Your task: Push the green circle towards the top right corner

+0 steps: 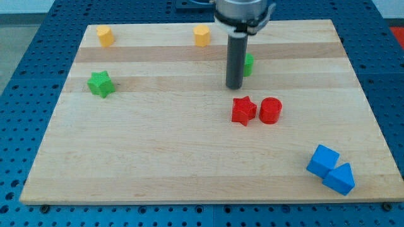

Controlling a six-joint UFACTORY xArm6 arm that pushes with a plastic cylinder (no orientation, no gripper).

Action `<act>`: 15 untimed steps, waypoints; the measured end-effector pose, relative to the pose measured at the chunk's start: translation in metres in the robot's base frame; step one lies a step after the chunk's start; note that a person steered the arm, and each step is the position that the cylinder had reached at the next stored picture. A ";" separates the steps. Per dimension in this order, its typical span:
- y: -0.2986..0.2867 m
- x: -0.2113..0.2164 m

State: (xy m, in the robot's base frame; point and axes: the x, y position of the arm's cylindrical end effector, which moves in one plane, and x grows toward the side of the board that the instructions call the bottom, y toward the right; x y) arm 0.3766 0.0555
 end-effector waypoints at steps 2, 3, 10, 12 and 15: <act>0.028 -0.043; 0.023 -0.045; 0.077 -0.105; 0.065 -0.128; 0.099 -0.129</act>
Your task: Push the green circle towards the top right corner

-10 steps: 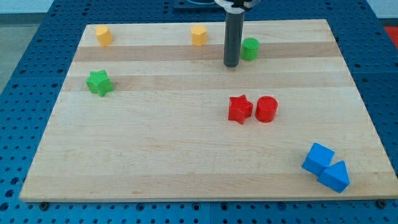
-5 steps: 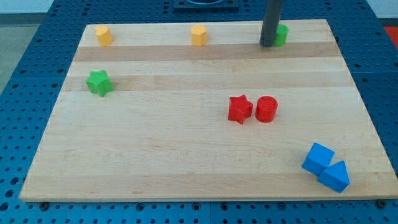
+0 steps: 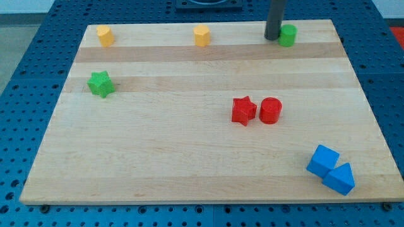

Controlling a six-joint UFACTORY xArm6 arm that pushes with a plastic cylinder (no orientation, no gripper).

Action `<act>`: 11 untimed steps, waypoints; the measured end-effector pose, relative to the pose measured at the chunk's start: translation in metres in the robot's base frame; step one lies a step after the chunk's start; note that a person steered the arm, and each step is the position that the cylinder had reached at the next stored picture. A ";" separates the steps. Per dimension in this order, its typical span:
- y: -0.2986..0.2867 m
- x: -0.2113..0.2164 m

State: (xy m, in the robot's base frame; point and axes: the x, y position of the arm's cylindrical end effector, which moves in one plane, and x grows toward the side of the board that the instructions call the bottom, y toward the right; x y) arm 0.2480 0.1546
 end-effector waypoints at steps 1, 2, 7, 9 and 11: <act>0.023 0.000; 0.027 0.000; -0.048 0.044; -0.114 0.135; -0.161 0.184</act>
